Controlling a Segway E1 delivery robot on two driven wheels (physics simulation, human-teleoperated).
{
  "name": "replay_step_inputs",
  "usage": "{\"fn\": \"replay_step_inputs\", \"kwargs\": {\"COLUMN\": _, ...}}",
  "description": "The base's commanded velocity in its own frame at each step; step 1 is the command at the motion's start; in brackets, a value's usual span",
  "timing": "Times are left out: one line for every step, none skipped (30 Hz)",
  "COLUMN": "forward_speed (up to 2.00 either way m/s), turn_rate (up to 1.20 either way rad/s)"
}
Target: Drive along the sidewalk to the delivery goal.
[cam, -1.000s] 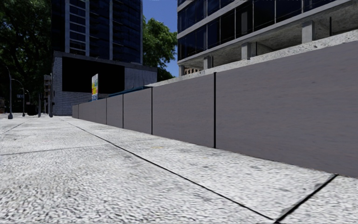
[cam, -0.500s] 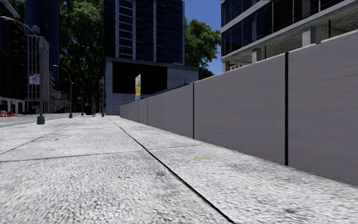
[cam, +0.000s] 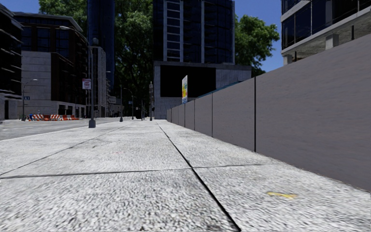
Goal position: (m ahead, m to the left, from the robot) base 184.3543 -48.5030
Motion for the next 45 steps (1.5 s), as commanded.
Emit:
{"fn": "replay_step_inputs", "kwargs": {"forward_speed": 2.0, "turn_rate": 0.54}}
{"fn": "replay_step_inputs", "kwargs": {"forward_speed": 2.0, "turn_rate": 0.52}}
{"fn": "replay_step_inputs", "kwargs": {"forward_speed": 2.0, "turn_rate": 0.49}}
{"fn": "replay_step_inputs", "kwargs": {"forward_speed": 2.0, "turn_rate": 0.0}}
{"fn": "replay_step_inputs", "kwargs": {"forward_speed": 2.0, "turn_rate": 0.0}}
{"fn": "replay_step_inputs", "kwargs": {"forward_speed": 2.0, "turn_rate": 0.0}}
{"fn": "replay_step_inputs", "kwargs": {"forward_speed": 2.0, "turn_rate": 0.0}}
{"fn": "replay_step_inputs", "kwargs": {"forward_speed": 2.0, "turn_rate": 0.0}}
{"fn": "replay_step_inputs", "kwargs": {"forward_speed": 2.0, "turn_rate": 0.0}}
{"fn": "replay_step_inputs", "kwargs": {"forward_speed": 2.0, "turn_rate": 0.0}}
{"fn": "replay_step_inputs", "kwargs": {"forward_speed": 2.0, "turn_rate": 0.0}}
{"fn": "replay_step_inputs", "kwargs": {"forward_speed": 2.0, "turn_rate": 0.0}}
{"fn": "replay_step_inputs", "kwargs": {"forward_speed": 2.0, "turn_rate": 0.0}}
{"fn": "replay_step_inputs", "kwargs": {"forward_speed": 2.0, "turn_rate": 0.0}}
{"fn": "replay_step_inputs", "kwargs": {"forward_speed": 2.0, "turn_rate": 0.0}}
{"fn": "replay_step_inputs", "kwargs": {"forward_speed": 2.0, "turn_rate": 0.0}}
{"fn": "replay_step_inputs", "kwargs": {"forward_speed": 2.0, "turn_rate": 0.0}}
{"fn": "replay_step_inputs", "kwargs": {"forward_speed": 2.0, "turn_rate": 0.0}}
{"fn": "replay_step_inputs", "kwargs": {"forward_speed": 2.0, "turn_rate": 0.0}}
{"fn": "replay_step_inputs", "kwargs": {"forward_speed": 2.0, "turn_rate": 0.0}}
{"fn": "replay_step_inputs", "kwargs": {"forward_speed": 2.0, "turn_rate": 0.0}}
{"fn": "replay_step_inputs", "kwargs": {"forward_speed": 2.0, "turn_rate": 0.0}}
{"fn": "replay_step_inputs", "kwargs": {"forward_speed": 2.0, "turn_rate": 0.0}}
{"fn": "replay_step_inputs", "kwargs": {"forward_speed": 2.0, "turn_rate": 0.0}}
{"fn": "replay_step_inputs", "kwargs": {"forward_speed": 2.0, "turn_rate": 0.0}}
{"fn": "replay_step_inputs", "kwargs": {"forward_speed": 2.0, "turn_rate": 0.0}}
{"fn": "replay_step_inputs", "kwargs": {"forward_speed": 2.0, "turn_rate": 0.0}}
{"fn": "replay_step_inputs", "kwargs": {"forward_speed": 2.0, "turn_rate": 0.0}}
{"fn": "replay_step_inputs", "kwargs": {"forward_speed": 2.0, "turn_rate": 0.0}}
{"fn": "replay_step_inputs", "kwargs": {"forward_speed": 2.0, "turn_rate": 0.0}}
{"fn": "replay_step_inputs", "kwargs": {"forward_speed": 2.0, "turn_rate": 0.0}}
{"fn": "replay_step_inputs", "kwargs": {"forward_speed": 2.0, "turn_rate": 0.0}}
{"fn": "replay_step_inputs", "kwargs": {"forward_speed": 2.0, "turn_rate": 0.0}}
{"fn": "replay_step_inputs", "kwargs": {"forward_speed": 2.0, "turn_rate": 0.0}}
{"fn": "replay_step_inputs", "kwargs": {"forward_speed": 2.0, "turn_rate": 0.0}}
{"fn": "replay_step_inputs", "kwargs": {"forward_speed": 2.0, "turn_rate": 0.0}}
{"fn": "replay_step_inputs", "kwargs": {"forward_speed": 2.0, "turn_rate": 0.0}}
{"fn": "replay_step_inputs", "kwargs": {"forward_speed": 2.0, "turn_rate": 0.0}}
{"fn": "replay_step_inputs", "kwargs": {"forward_speed": 2.0, "turn_rate": 0.0}}
{"fn": "replay_step_inputs", "kwargs": {"forward_speed": 2.0, "turn_rate": 0.0}}
{"fn": "replay_step_inputs", "kwargs": {"forward_speed": 2.0, "turn_rate": 0.0}}
{"fn": "replay_step_inputs", "kwargs": {"forward_speed": 2.0, "turn_rate": 0.0}}
{"fn": "replay_step_inputs", "kwargs": {"forward_speed": 2.0, "turn_rate": 0.0}}
{"fn": "replay_step_inputs", "kwargs": {"forward_speed": 2.0, "turn_rate": 0.0}}
{"fn": "replay_step_inputs", "kwargs": {"forward_speed": 2.0, "turn_rate": 0.0}}
